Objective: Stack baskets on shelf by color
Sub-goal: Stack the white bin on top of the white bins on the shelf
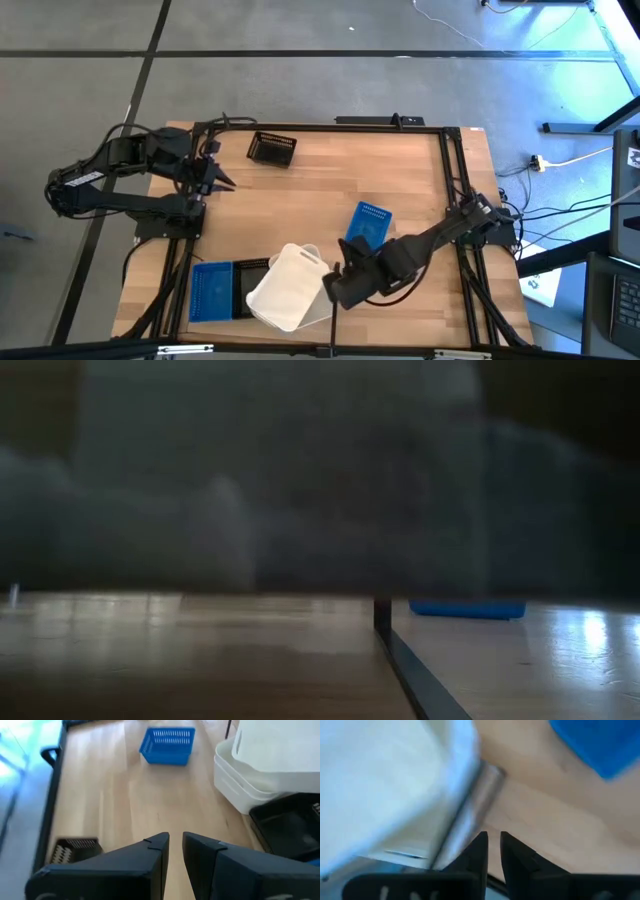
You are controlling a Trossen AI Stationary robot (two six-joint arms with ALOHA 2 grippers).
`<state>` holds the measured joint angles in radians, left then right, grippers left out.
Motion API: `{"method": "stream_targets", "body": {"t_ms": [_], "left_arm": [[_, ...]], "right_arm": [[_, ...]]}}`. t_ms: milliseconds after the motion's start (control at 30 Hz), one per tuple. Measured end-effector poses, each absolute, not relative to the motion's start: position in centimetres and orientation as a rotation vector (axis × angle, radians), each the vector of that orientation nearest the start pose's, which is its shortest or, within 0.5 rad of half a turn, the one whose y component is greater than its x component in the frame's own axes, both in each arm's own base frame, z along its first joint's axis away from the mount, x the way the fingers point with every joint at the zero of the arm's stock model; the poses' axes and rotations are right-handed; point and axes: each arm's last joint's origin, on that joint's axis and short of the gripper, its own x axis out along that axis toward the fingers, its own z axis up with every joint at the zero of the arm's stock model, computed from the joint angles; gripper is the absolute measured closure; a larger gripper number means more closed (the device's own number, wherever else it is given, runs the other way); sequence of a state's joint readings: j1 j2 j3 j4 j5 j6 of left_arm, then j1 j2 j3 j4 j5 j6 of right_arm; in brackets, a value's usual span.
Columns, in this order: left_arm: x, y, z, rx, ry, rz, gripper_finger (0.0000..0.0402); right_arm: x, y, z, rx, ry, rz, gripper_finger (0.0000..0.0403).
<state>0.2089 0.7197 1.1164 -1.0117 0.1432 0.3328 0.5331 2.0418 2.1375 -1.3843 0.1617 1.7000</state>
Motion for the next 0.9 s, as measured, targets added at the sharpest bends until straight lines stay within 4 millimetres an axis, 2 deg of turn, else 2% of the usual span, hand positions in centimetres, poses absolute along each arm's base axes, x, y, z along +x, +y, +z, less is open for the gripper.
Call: {"method": "stream_targets", "body": {"t_ms": [200,367,567,900], "left_arm": [[9.8,1.5,36.7,0.039,0.663,-0.066,0.0354],[9.7,1.2,36.9,-0.122,0.638,-0.101,0.0354],[9.7,1.1,36.9,-0.172,0.640,-0.108,0.0354],[9.4,1.0,36.9,-0.172,0.636,-0.128,0.0354]], "right_arm": [[35.2,19.2,38.4,0.860,0.902,-0.514,0.0354],[34.8,17.0,40.8,0.727,0.856,-0.367,0.0354],[35.7,13.7,41.5,0.671,0.939,-0.215,0.0354],[37.9,7.9,41.9,0.811,0.953,-0.119,0.0353]]}}
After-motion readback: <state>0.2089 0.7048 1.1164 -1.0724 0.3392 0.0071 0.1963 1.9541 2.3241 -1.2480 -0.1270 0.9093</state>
